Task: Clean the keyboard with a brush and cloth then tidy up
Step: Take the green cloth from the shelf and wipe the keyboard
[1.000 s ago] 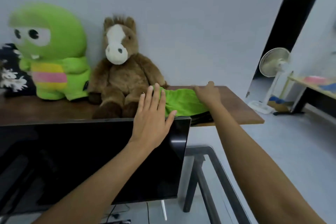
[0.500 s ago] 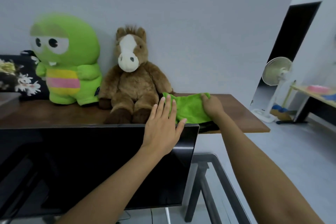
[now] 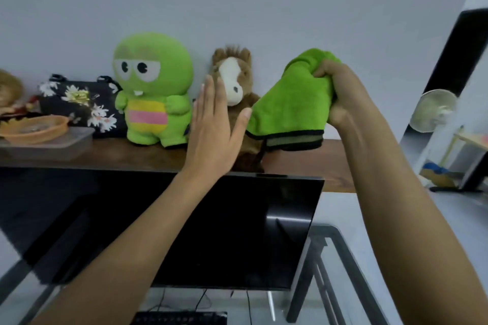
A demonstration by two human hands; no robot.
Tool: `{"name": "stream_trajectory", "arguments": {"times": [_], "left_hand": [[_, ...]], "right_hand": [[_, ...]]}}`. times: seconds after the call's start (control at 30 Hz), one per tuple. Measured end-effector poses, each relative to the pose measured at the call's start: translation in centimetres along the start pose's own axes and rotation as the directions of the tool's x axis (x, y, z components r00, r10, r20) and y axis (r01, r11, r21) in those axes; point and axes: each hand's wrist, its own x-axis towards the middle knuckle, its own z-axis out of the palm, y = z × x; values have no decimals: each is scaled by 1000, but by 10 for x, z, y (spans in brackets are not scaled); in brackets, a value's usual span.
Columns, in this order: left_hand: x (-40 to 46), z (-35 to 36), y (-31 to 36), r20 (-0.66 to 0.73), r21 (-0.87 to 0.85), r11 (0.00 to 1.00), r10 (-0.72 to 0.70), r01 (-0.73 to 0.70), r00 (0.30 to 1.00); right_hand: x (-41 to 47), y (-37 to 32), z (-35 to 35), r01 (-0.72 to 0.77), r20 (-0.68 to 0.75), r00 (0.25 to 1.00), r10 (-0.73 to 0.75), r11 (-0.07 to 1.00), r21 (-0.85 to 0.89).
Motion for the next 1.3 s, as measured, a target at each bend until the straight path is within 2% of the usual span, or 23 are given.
{"name": "stream_trajectory", "arguments": {"times": [0.1, 0.23, 0.37, 0.47, 0.57, 0.7, 0.8, 0.87, 0.93, 1.0, 1.03, 1.07, 1.1, 1.17, 1.3], "left_hand": [[-21, -37, -41, -29, 24, 998, -59, 59, 998], [-80, -76, -105, -30, 55, 985, -163, 165, 986], [-157, -91, -175, 39, 47, 944, -330, 328, 943], [-216, -90, -226, 129, 47, 902, -431, 428, 893], [-276, -87, -271, 216, 94, 849, -527, 519, 822], [-351, -81, -319, 299, 138, 767, -635, 627, 712], [-402, -72, -352, 387, 196, 725, -676, 660, 628], [-430, -67, -370, 438, 231, 713, -684, 662, 583], [-452, -61, -383, 463, 242, 707, -686, 664, 561], [-466, -56, -393, 489, 253, 721, -671, 645, 558], [-471, -54, -398, 505, 257, 736, -655, 627, 562], [-475, -52, -402, 520, 252, 752, -636, 608, 571], [-478, -50, -406, 535, 241, 769, -614, 591, 581], [-484, -47, -410, 568, 217, 797, -573, 563, 591], [-492, -44, -413, 601, 200, 816, -539, 543, 589]], "right_hand": [[-41, 30, 29, -125, 113, 986, 121, 992, 24], [-85, 94, 60, -313, 233, 922, 309, 949, -18], [-112, 188, 81, -486, 155, 840, 519, 849, -210], [-133, 269, 96, -585, 94, 769, 632, 756, -292], [-154, 355, 109, -698, -8, 660, 751, 610, -375], [-167, 470, 108, -803, -107, 442, 891, 339, -489], [-174, 523, 111, -796, -172, 365, 915, 210, -568], [-176, 542, 116, -758, -205, 409, 889, 205, -619], [-172, 558, 117, -640, -172, 552, 816, 283, -714], [-175, 566, 113, -392, -82, 731, 677, 319, -863], [-180, 570, 110, -224, -23, 821, 570, 284, -932], [-187, 573, 108, -80, 40, 879, 476, 229, -970], [-197, 577, 106, 24, 96, 906, 413, 176, -984], [-222, 586, 106, 175, 189, 912, 365, 70, -982], [-244, 600, 108, 330, 269, 858, 436, -67, -942]]}}
